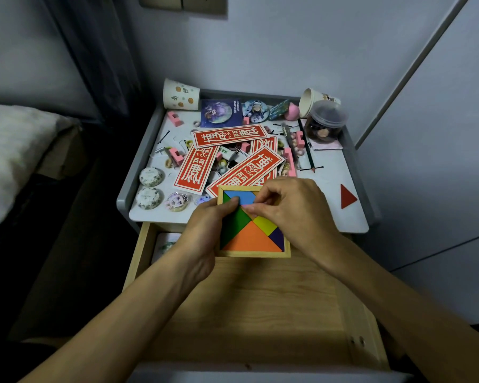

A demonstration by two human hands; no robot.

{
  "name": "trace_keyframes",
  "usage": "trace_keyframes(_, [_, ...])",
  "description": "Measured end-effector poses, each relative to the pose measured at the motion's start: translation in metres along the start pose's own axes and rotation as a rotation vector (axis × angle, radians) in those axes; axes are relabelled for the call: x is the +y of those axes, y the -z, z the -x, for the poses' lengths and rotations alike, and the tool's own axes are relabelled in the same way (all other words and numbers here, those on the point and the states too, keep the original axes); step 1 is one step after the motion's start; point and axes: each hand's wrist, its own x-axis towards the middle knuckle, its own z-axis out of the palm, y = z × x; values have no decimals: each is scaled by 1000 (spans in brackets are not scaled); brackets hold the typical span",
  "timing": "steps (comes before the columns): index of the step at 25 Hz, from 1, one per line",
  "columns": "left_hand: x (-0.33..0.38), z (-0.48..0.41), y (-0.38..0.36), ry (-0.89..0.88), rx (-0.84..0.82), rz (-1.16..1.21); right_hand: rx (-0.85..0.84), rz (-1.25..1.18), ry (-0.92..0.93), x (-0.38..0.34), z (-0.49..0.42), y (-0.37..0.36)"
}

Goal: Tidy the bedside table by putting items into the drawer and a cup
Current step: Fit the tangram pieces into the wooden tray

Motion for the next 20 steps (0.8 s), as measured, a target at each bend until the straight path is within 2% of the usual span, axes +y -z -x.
trace_keyframes(5, [2,2,1,34,-3,36,27,26,11,0,0,-5])
trace_keyframes(8, [3,4,0,31,4,40,104,-34,14,2,-3,-1])
trace_keyframes(11, [4,5,1,12,0,19,136,-77,-131,9,-8,7])
trace_keyframes(13, [3,4,2,-10,15,-20,34,-177,-274,13,-8,6])
trace_keyframes(15, [2,3,2,-31,29,-49,-103,-393,-392,13,-9,3])
trace_keyframes(17, [2,3,1,-33,38,-53,-166,-522,-432,17,-10,0])
trace_keyframes(20, [1,3,1,-34,37,-23,-193,-565,-423,15,-10,-1])
